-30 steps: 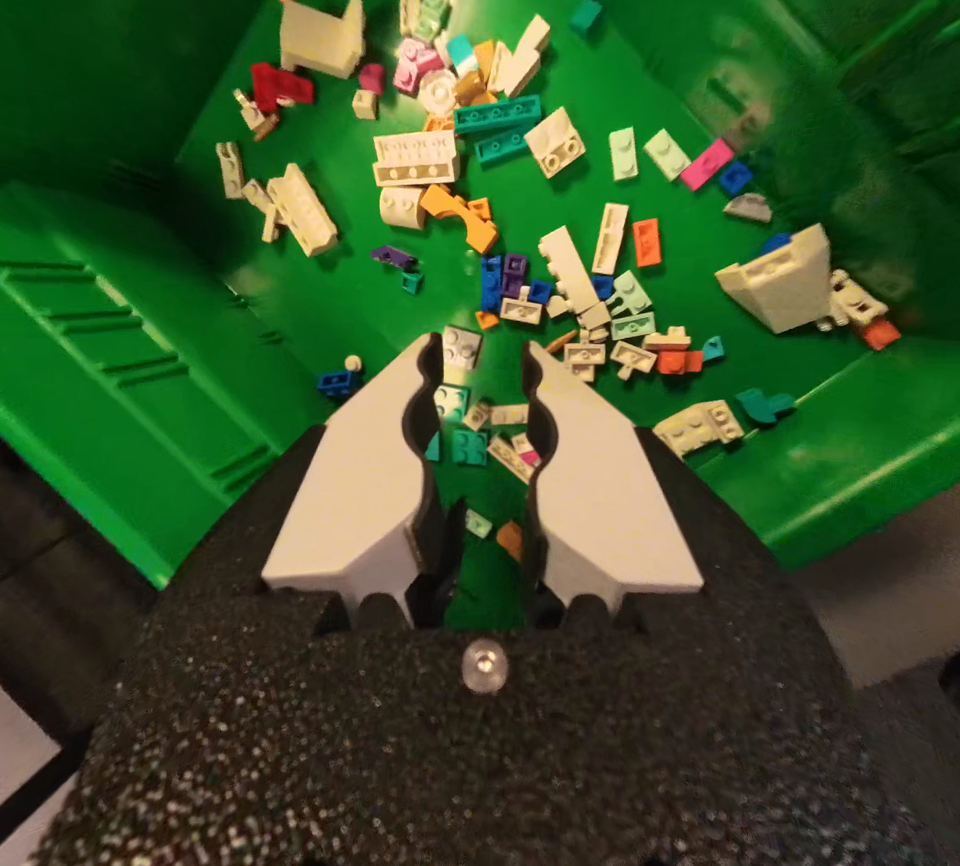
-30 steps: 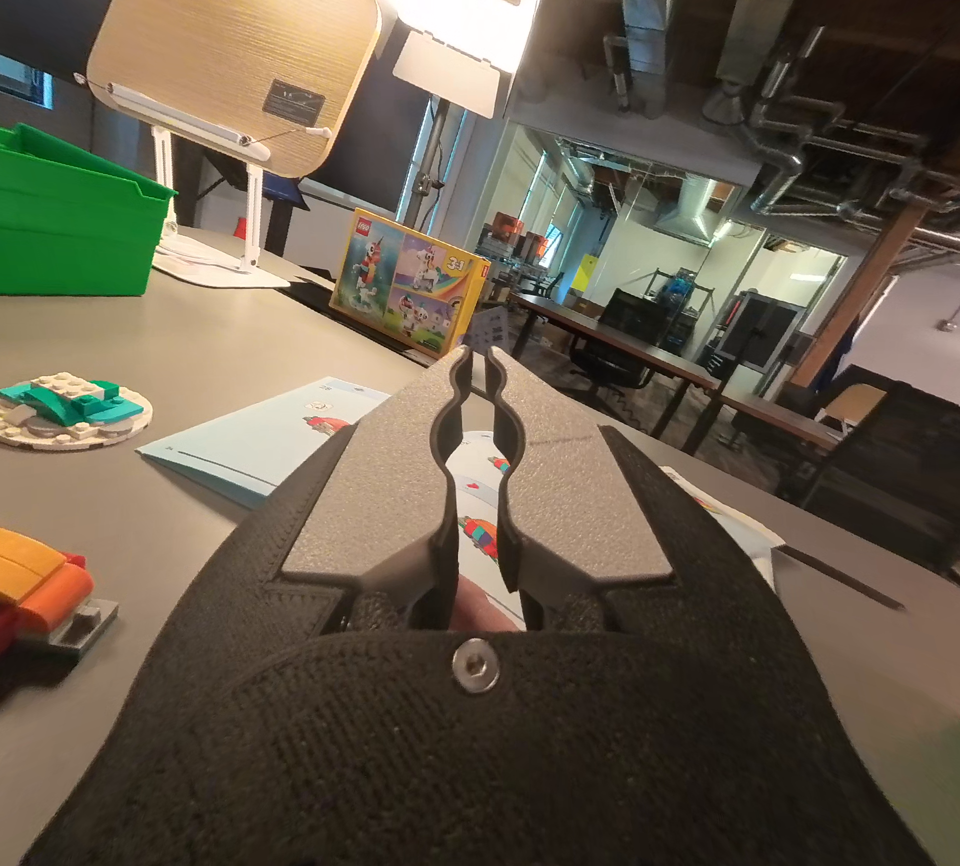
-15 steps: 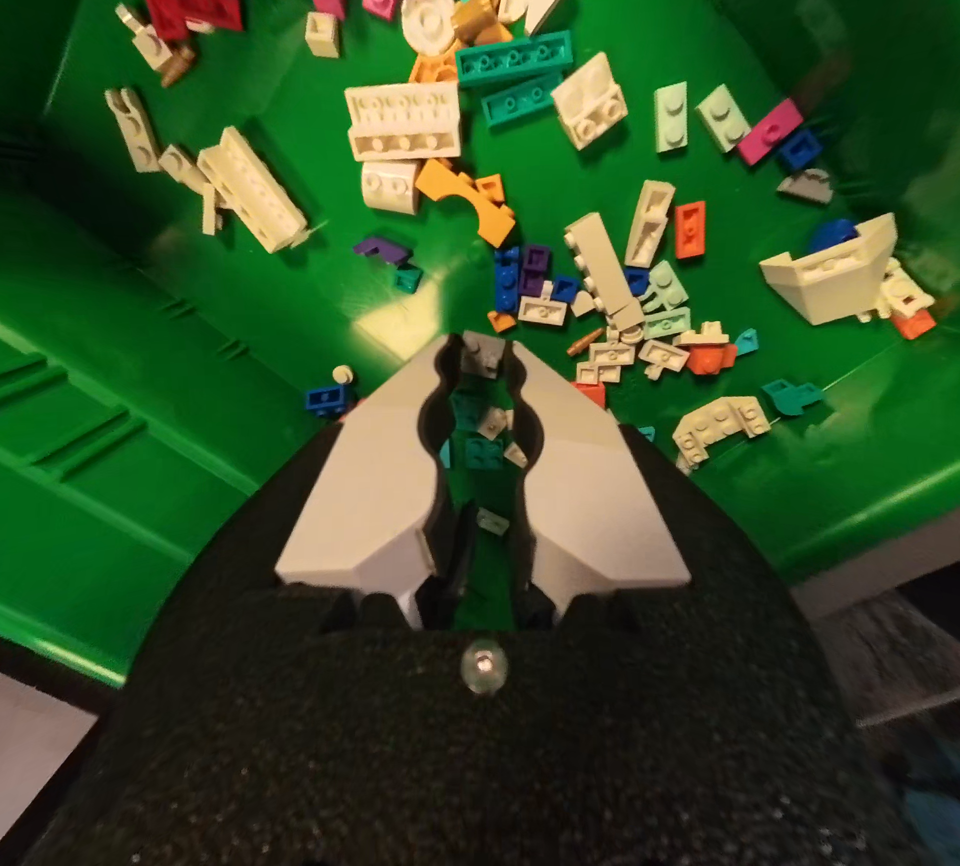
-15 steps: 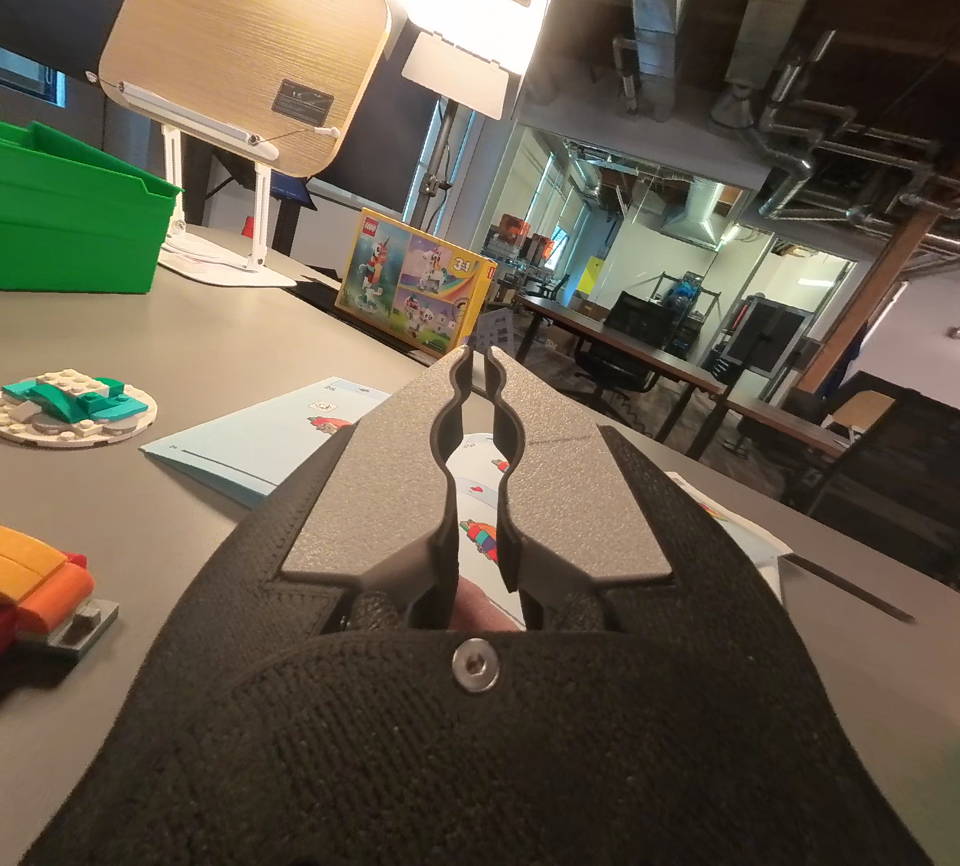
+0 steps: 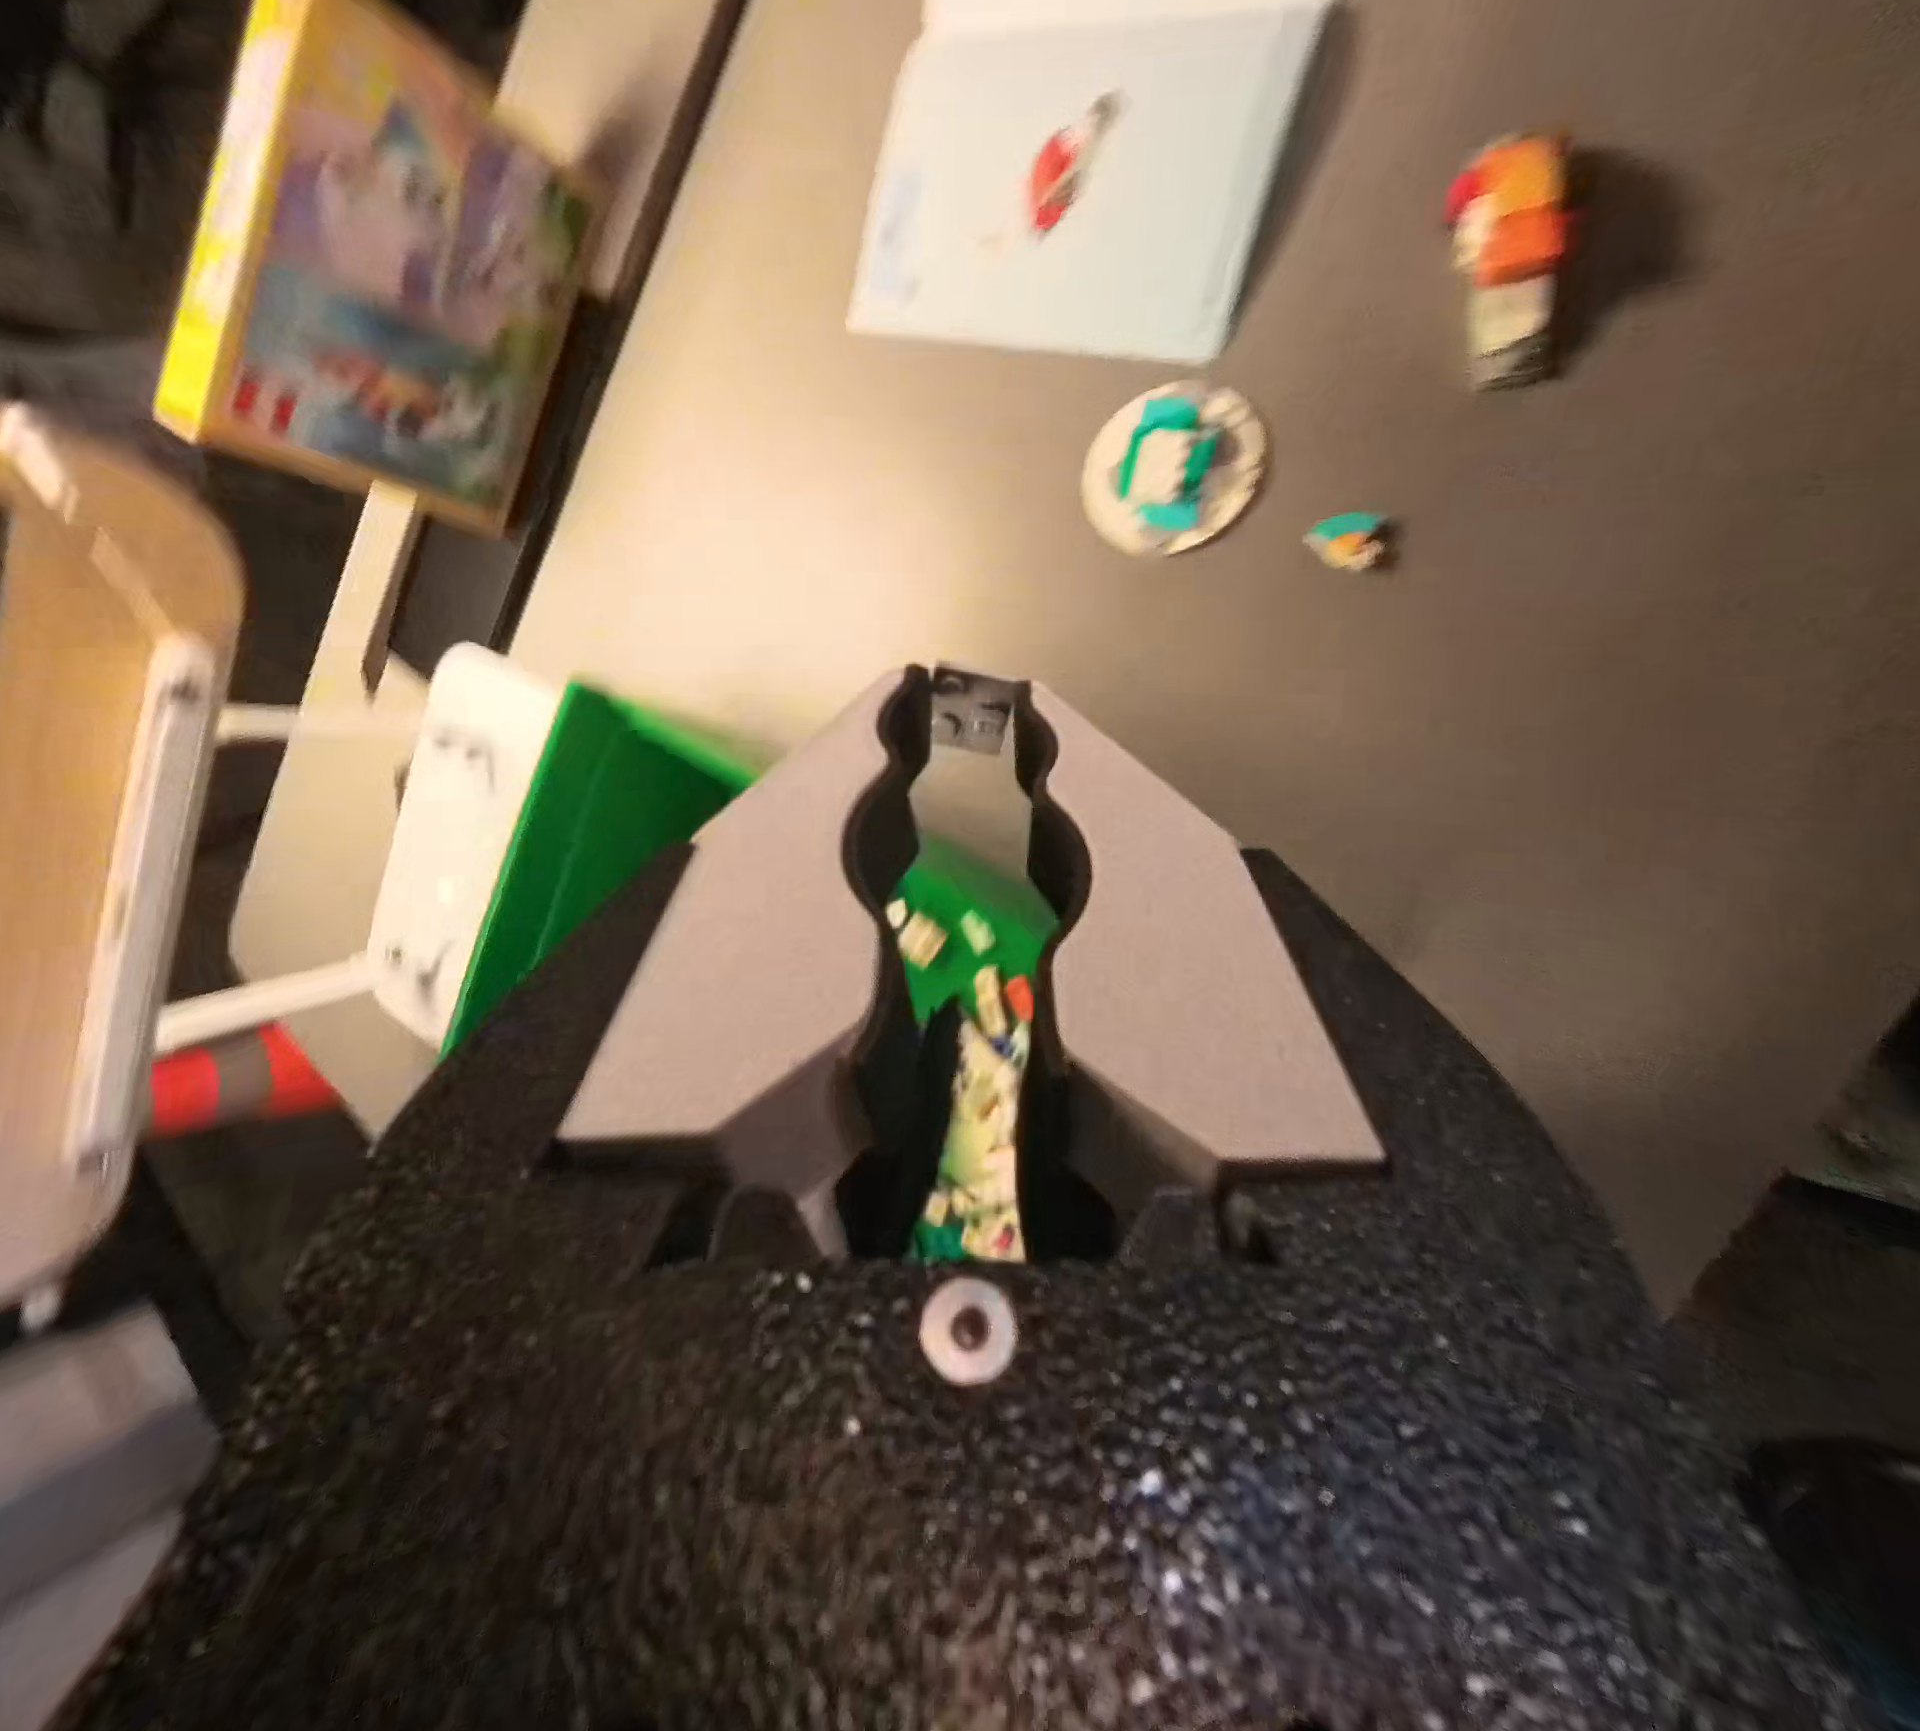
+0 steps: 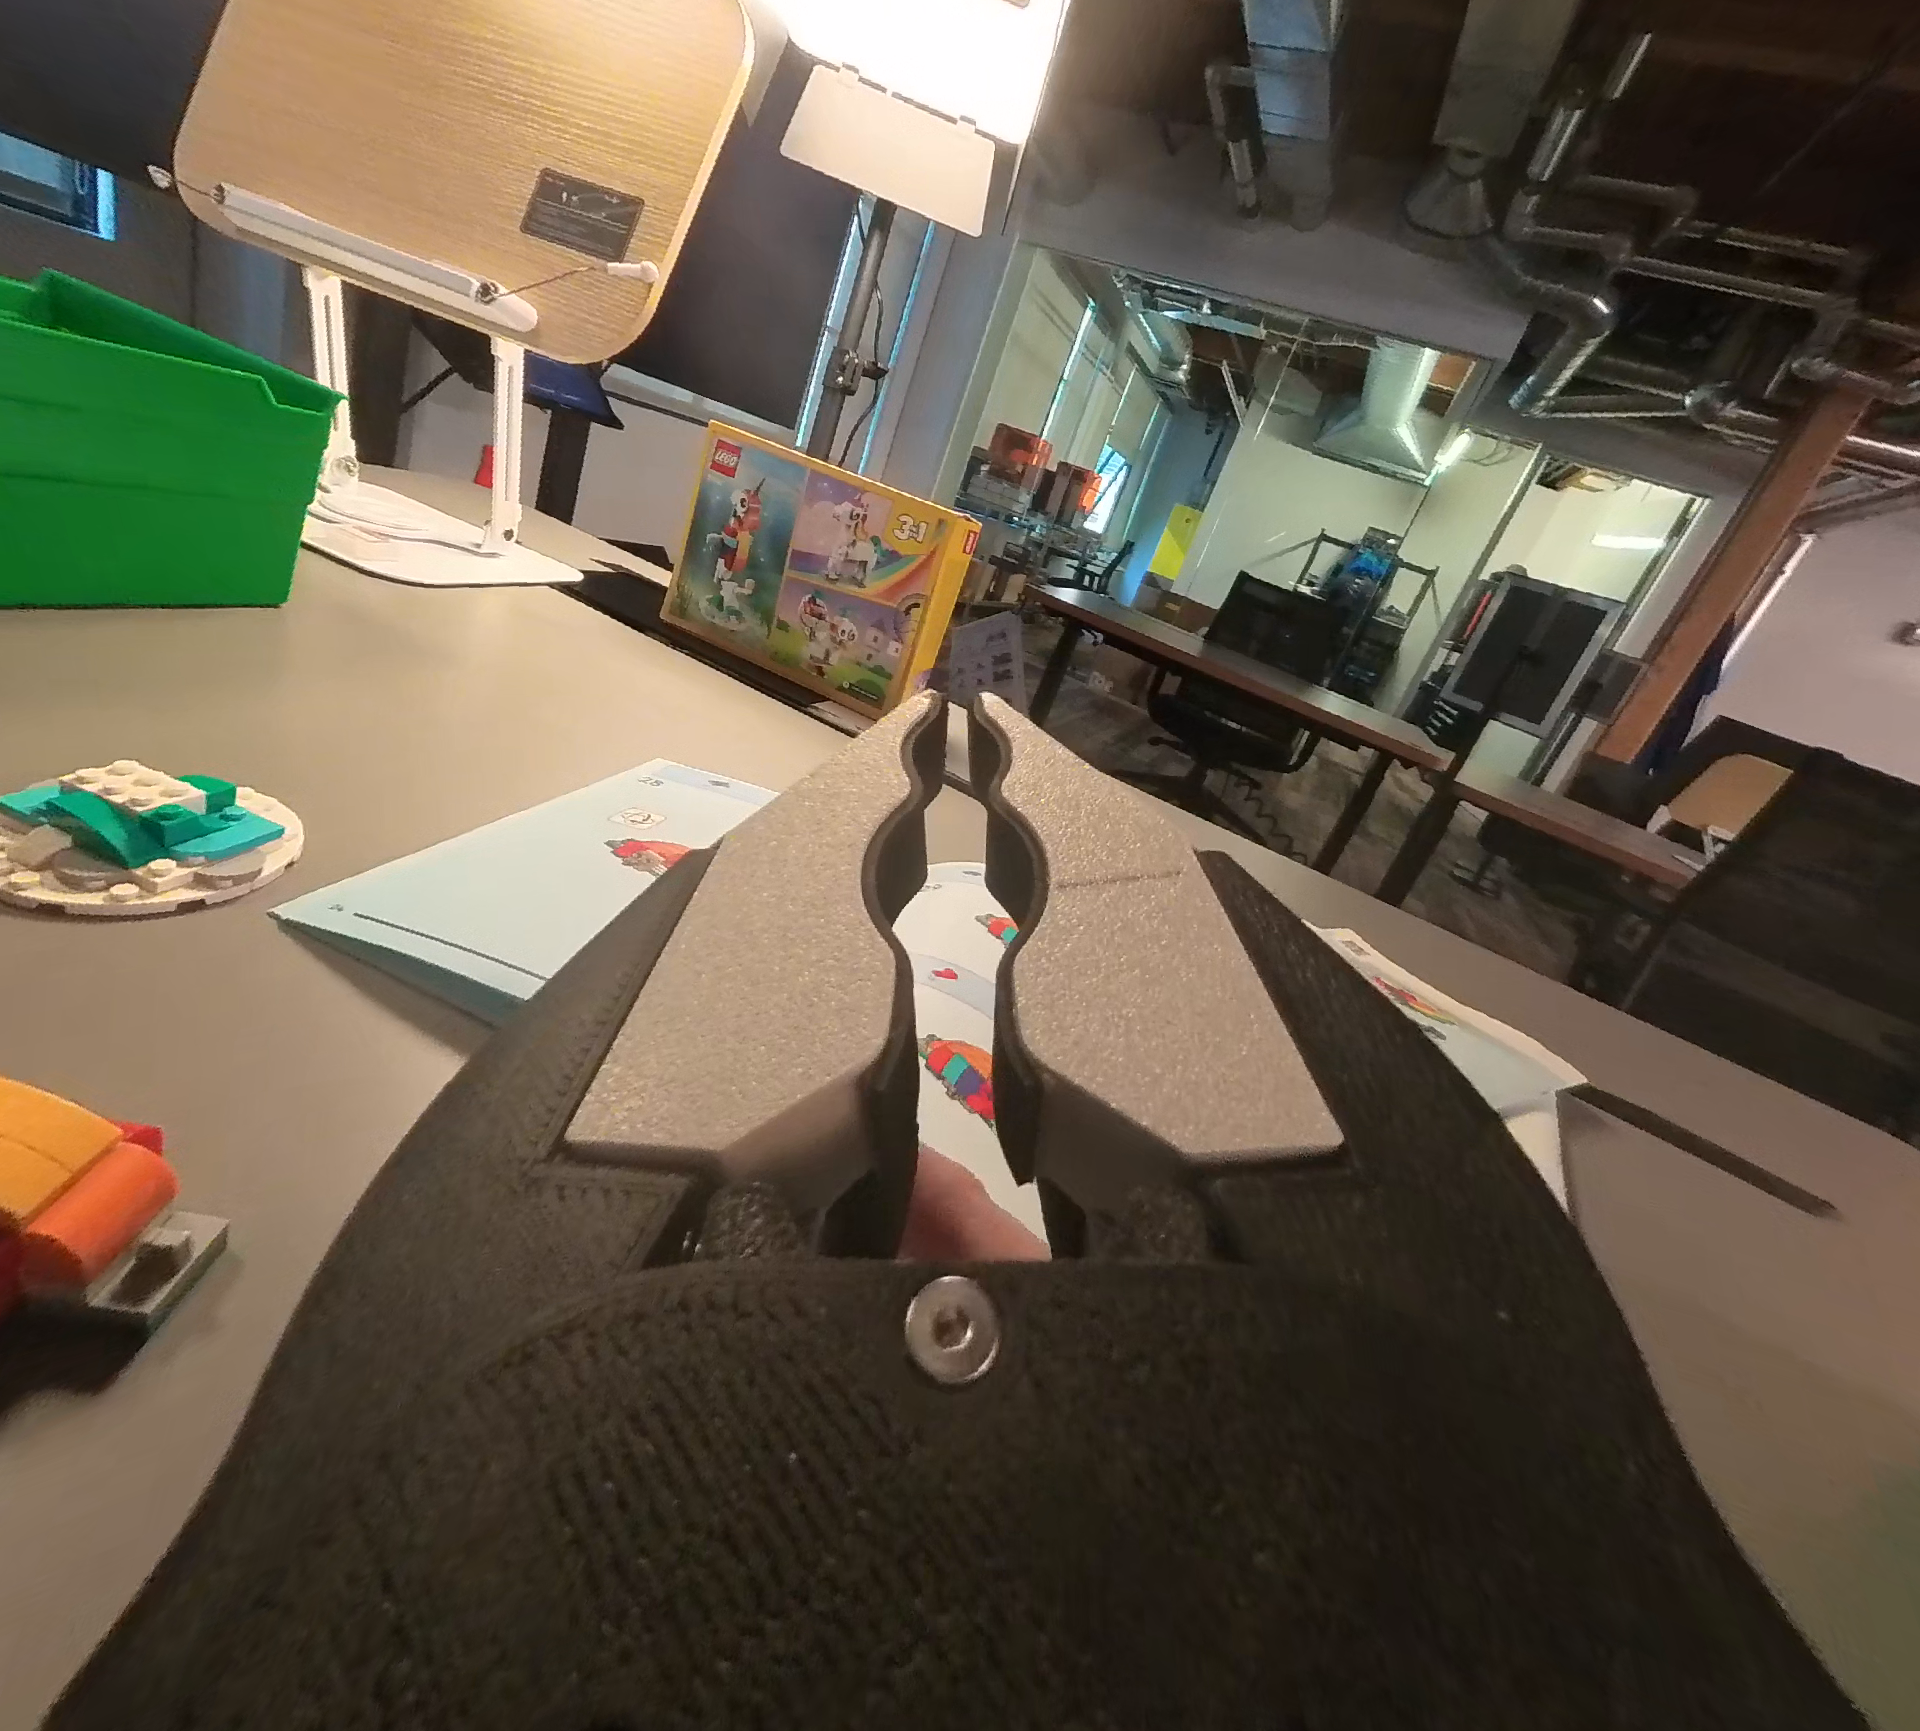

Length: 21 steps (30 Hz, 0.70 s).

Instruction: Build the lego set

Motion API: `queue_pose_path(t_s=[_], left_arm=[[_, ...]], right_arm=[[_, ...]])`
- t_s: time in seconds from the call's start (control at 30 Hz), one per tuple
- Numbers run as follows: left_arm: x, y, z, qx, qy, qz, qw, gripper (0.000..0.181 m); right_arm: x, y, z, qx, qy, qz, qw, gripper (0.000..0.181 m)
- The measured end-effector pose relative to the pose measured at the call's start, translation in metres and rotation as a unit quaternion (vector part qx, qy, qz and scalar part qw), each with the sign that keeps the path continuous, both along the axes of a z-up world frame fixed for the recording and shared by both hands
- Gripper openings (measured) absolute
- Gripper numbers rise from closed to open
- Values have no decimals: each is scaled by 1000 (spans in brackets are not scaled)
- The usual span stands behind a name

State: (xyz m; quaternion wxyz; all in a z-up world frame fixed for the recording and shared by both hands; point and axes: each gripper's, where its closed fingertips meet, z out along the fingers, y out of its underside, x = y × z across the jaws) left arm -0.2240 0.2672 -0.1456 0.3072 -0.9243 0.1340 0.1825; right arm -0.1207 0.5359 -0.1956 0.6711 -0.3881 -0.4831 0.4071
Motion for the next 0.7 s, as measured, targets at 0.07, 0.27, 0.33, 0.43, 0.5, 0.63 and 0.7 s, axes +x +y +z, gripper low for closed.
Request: queue_pose_path(t_s=[0.07, 0.27, 0.33, 0.43, 0.5, 0.63, 0.7], left_arm=[[44, 24, -10, 5, -30, -69, 997, 14], [105, 69, -76, -1, -139, -100, 985, 13], [102, 77, -101, -17, -142, -80, 987, 13], [108, 98, -124, -7, -190, -87, 978, 14], [107, 110, -138, -13, -211, -94, 973, 14], [96, 118, -156, -59, -170, -92, 979, 14], [95, 121, -161, -78, -164, -89, 979, 14]], right_arm=[[0, 0, 0, 2, 0, 0, 1000, 2], [1, -1, 0, 7, -2, 0, 1000, 2], [0, -1, -1, 8, -4, 1, 1000, 2], [0, -3, -2, 10, -6, 6, 1000, 1], [-1, -4, -2, 13, -8, 7, 1000, 1], [-1, -5, -2, 17, -9, 7, 1000, 1], [-1, -5, -2, 17, -8, 7, 1000, 1]])
